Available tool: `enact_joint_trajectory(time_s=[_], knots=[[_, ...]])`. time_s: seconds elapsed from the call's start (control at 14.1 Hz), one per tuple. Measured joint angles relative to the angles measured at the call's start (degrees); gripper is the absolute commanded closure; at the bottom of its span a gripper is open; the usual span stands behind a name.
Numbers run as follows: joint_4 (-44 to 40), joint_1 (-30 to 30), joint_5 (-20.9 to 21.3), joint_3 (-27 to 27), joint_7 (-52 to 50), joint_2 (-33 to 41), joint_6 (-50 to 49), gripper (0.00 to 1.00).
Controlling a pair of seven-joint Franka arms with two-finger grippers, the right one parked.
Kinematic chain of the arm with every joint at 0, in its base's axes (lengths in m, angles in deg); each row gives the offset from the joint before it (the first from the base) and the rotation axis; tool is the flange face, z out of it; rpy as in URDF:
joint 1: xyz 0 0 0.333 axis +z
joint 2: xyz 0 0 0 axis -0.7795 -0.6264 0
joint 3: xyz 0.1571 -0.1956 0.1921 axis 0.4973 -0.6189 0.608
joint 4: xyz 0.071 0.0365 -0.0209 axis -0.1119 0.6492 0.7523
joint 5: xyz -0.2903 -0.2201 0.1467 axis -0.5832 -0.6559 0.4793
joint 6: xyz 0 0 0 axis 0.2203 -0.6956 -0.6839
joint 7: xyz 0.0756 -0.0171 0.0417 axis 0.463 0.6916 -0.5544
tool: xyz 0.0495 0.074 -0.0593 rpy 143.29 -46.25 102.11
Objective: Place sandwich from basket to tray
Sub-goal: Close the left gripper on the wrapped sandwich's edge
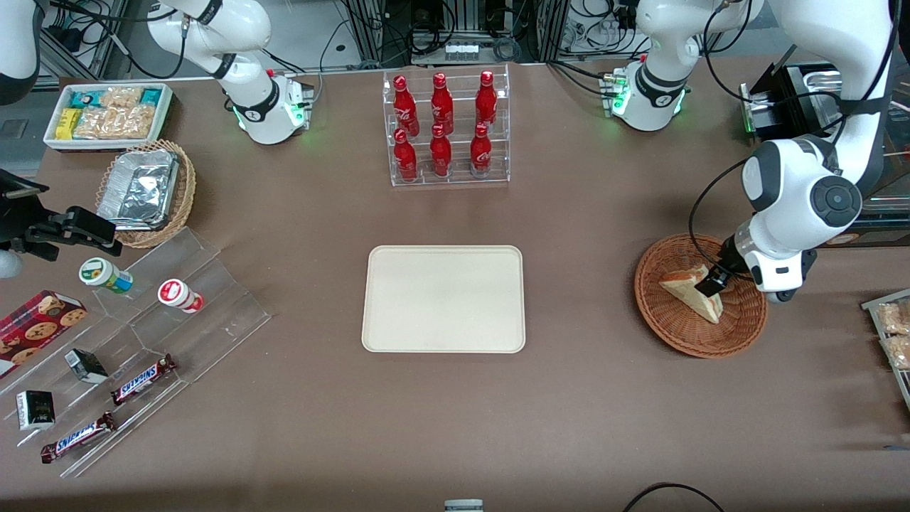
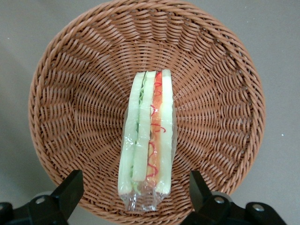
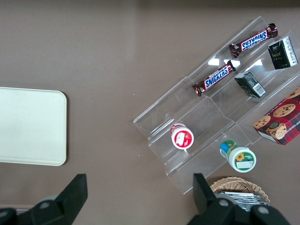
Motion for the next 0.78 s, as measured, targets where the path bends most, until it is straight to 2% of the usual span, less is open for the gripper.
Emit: enact_joint_trajectory(time_s=[0.43,0.5,0.57,0.64,0.71,0.78], knots=[[1.4,0.0,0.0,0.0,0.0,-3.1,4.8,0.0],[1.4,0.0,0.0,0.0,0.0,-3.6,5.6,0.07],[1.4,0.0,0.0,0.0,0.0,-4.1,6.1,0.23],[1.4,0.0,0.0,0.0,0.0,-4.4,6.4,0.46],[1.4,0.0,0.0,-0.1,0.0,-4.5,6.6,0.64],[1.4,0.0,0.0,-0.1,0.0,-4.5,6.7,0.76]])
